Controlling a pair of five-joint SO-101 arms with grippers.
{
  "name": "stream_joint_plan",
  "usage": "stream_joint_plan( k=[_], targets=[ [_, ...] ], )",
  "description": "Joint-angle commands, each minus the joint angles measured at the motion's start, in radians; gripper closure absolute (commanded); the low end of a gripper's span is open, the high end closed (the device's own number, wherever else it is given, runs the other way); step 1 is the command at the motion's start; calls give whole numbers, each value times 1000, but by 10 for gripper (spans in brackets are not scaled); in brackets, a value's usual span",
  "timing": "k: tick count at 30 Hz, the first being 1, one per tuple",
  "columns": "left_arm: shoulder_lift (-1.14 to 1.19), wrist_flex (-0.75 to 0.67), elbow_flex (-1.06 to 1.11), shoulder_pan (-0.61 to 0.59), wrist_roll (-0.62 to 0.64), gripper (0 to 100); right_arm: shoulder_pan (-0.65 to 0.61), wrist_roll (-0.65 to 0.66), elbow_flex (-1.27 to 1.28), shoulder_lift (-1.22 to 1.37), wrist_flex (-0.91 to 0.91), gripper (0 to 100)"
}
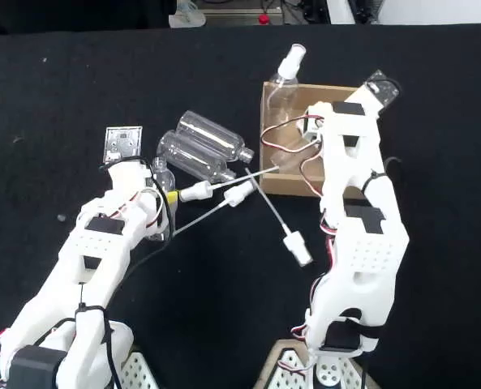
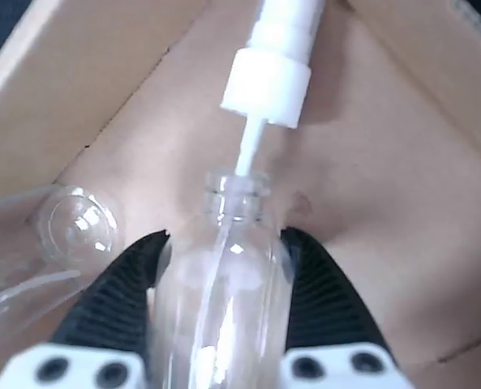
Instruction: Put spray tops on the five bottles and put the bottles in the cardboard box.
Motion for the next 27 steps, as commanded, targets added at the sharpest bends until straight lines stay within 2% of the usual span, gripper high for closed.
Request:
stream_joint_plan(
  k=[1,6,15,24,27],
  targets=[
    [-20,-8,-4,-16,-2,784,15,3,-45,-42,80,980],
    [-18,-8,-4,-16,-2,784,21,3,-47,-131,150,979],
    [-15,-8,-4,-16,-2,784,58,5,-18,-240,149,980],
    [-14,-8,-4,-16,-2,784,60,6,-12,-269,232,980],
    [-15,-8,-4,-16,-2,784,57,44,-22,-277,258,980]
  ],
)
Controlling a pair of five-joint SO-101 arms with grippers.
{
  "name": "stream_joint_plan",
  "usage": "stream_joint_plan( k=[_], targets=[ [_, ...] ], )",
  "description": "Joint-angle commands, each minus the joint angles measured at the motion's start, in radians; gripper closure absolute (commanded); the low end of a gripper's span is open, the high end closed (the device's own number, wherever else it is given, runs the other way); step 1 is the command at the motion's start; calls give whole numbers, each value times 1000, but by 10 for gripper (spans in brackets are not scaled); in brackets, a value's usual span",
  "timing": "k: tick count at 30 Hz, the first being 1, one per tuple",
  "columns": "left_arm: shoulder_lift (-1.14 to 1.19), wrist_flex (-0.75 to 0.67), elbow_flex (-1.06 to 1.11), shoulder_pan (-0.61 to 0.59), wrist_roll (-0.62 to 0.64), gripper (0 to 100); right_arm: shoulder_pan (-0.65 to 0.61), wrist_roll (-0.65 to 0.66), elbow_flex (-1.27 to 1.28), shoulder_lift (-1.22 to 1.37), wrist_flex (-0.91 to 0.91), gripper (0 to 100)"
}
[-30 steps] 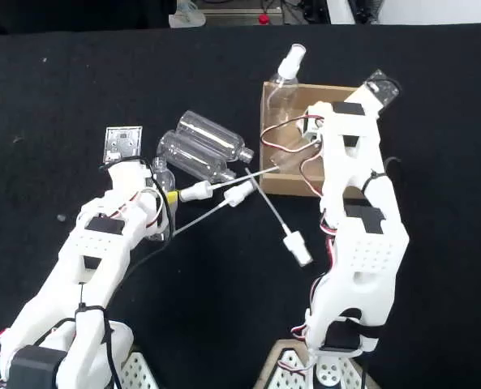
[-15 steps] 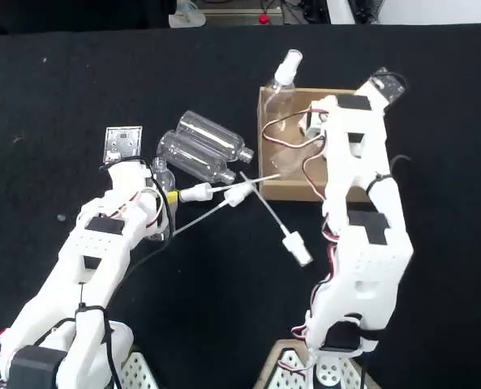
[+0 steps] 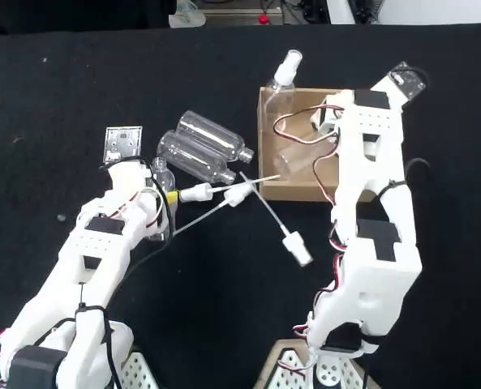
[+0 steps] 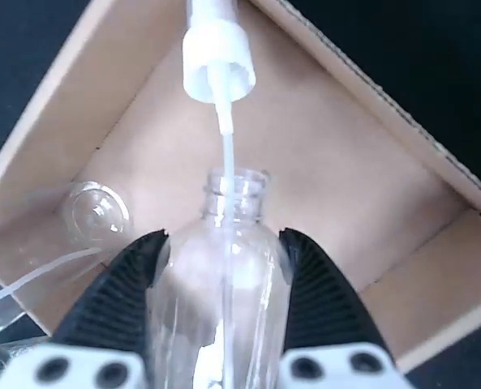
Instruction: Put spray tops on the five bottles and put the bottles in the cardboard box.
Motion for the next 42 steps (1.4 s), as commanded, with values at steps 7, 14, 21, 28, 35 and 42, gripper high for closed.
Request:
stream_joint_plan(
  k=[7,14,21,28,35,42],
  targets=[
    [-18,-8,-4,-16,-2,784,12,107,-25,-174,130,981],
    [-18,-8,-4,-16,-2,784,9,192,42,-314,187,981],
    [-20,-8,-4,-16,-2,784,12,273,189,-499,180,981],
    [-18,-8,-4,-16,-2,784,17,428,302,-684,187,981],
    [-18,-8,-4,-16,-2,784,25,606,415,-863,189,981],
    [-20,-8,-4,-16,-2,784,278,801,473,-1018,29,978]
  ],
)
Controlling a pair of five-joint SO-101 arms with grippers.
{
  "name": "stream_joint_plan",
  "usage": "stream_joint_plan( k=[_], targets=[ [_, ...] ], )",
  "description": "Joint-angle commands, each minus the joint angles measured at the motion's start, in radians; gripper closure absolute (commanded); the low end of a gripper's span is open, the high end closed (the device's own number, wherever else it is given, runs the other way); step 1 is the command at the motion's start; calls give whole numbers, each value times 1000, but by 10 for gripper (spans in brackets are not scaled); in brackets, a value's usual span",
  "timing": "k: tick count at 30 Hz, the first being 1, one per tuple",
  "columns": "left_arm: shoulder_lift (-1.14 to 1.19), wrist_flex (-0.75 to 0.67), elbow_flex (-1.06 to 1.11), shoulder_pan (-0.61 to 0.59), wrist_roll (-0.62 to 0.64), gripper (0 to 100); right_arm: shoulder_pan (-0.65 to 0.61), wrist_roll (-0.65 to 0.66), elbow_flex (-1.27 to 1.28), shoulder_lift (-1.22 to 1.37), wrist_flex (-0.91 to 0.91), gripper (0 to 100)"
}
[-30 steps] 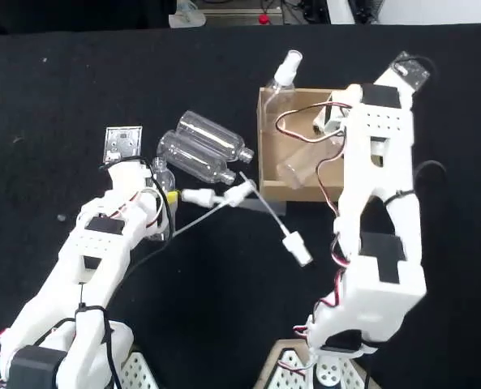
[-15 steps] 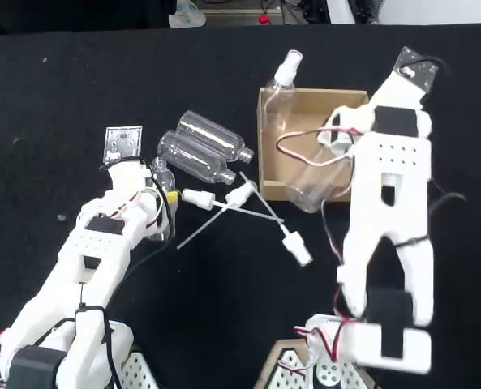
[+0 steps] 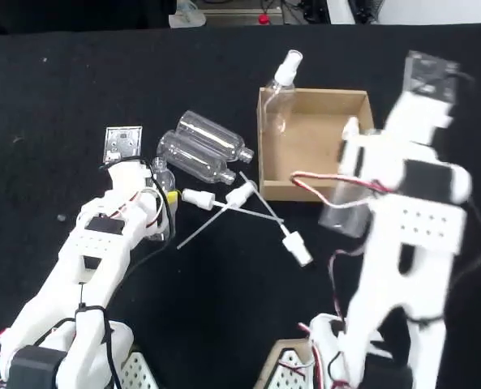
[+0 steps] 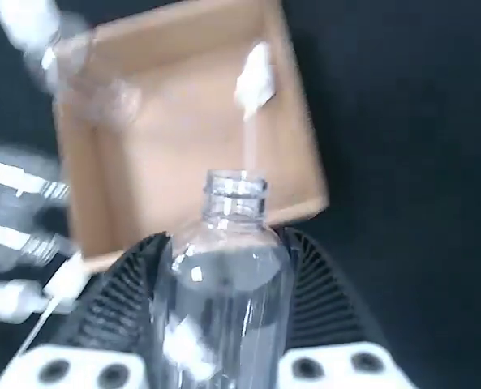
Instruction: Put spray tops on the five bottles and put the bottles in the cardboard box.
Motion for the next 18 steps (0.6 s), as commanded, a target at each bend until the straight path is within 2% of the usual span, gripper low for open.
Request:
stream_joint_plan(
  k=[1,5,10,15,18],
  targets=[
    [-20,-8,-4,-16,-2,784,167,80,47,-82,-175,978],
    [-20,-8,-4,-16,-2,784,282,91,242,-88,-493,977],
    [-14,-8,-4,-16,-2,784,385,92,539,-87,-984,977],
    [-12,-8,-4,-16,-2,784,407,92,805,-85,-1511,977],
    [-12,-8,-4,-16,-2,784,407,92,915,-85,-1746,977]
  ],
)
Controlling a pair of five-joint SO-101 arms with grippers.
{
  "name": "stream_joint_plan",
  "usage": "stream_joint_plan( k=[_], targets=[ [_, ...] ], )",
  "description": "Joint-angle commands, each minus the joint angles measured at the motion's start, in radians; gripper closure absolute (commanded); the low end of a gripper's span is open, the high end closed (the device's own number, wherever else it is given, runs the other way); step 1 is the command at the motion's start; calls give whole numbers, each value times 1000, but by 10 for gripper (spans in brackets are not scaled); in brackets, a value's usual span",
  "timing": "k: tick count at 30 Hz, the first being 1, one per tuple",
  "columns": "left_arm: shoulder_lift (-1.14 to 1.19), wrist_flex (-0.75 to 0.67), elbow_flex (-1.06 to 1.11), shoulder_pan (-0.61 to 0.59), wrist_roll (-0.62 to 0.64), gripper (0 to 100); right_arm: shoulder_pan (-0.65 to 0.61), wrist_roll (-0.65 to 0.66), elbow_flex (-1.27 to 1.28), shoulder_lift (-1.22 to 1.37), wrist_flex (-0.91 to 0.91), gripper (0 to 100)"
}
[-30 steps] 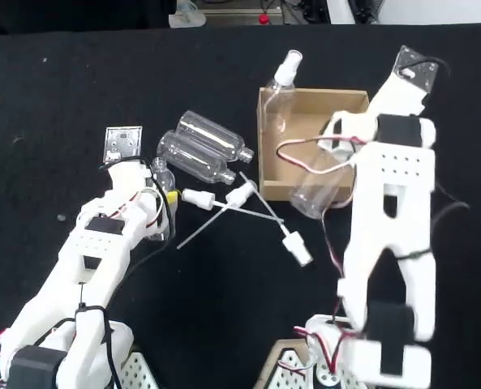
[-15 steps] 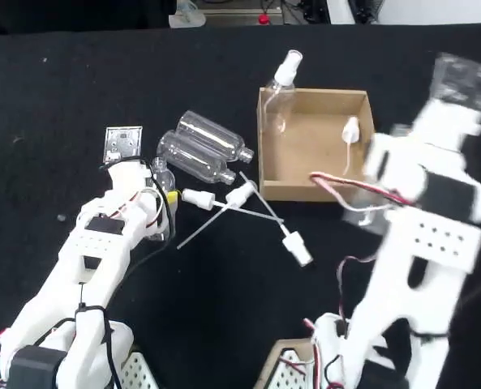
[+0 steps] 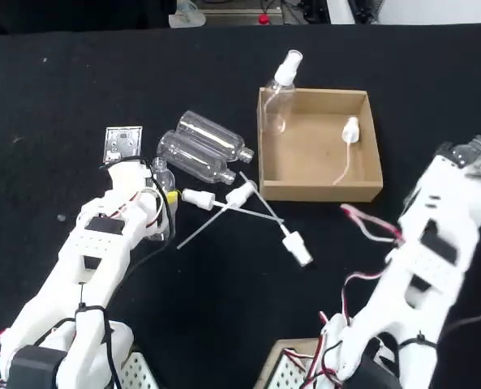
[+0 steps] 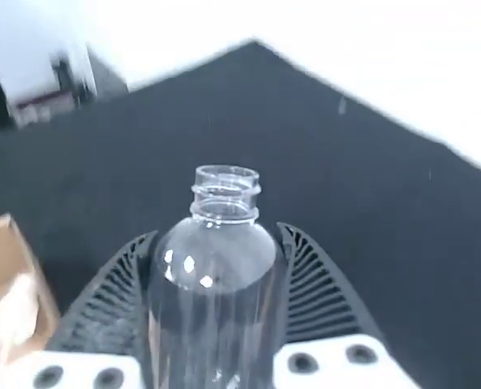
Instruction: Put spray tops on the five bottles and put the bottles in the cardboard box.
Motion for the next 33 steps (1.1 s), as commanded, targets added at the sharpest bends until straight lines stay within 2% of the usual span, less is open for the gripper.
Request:
stream_joint_plan(
  k=[1,8,19,22,29,33],
  targets=[
    [-12,-8,-4,-16,-2,784,21,8,87,-33,-327,977],
    [-11,-8,-4,-16,-2,784,28,12,25,56,-348,977],
    [-20,-14,12,-16,-2,784,38,216,-343,651,-379,976],
    [-20,-15,10,-16,-2,784,38,213,-335,734,-526,976],
    [-20,-15,10,-16,-2,784,32,212,-213,909,-1125,980],
    [-20,-14,12,-16,-2,784,38,213,-211,1056,-1359,979]
  ],
)
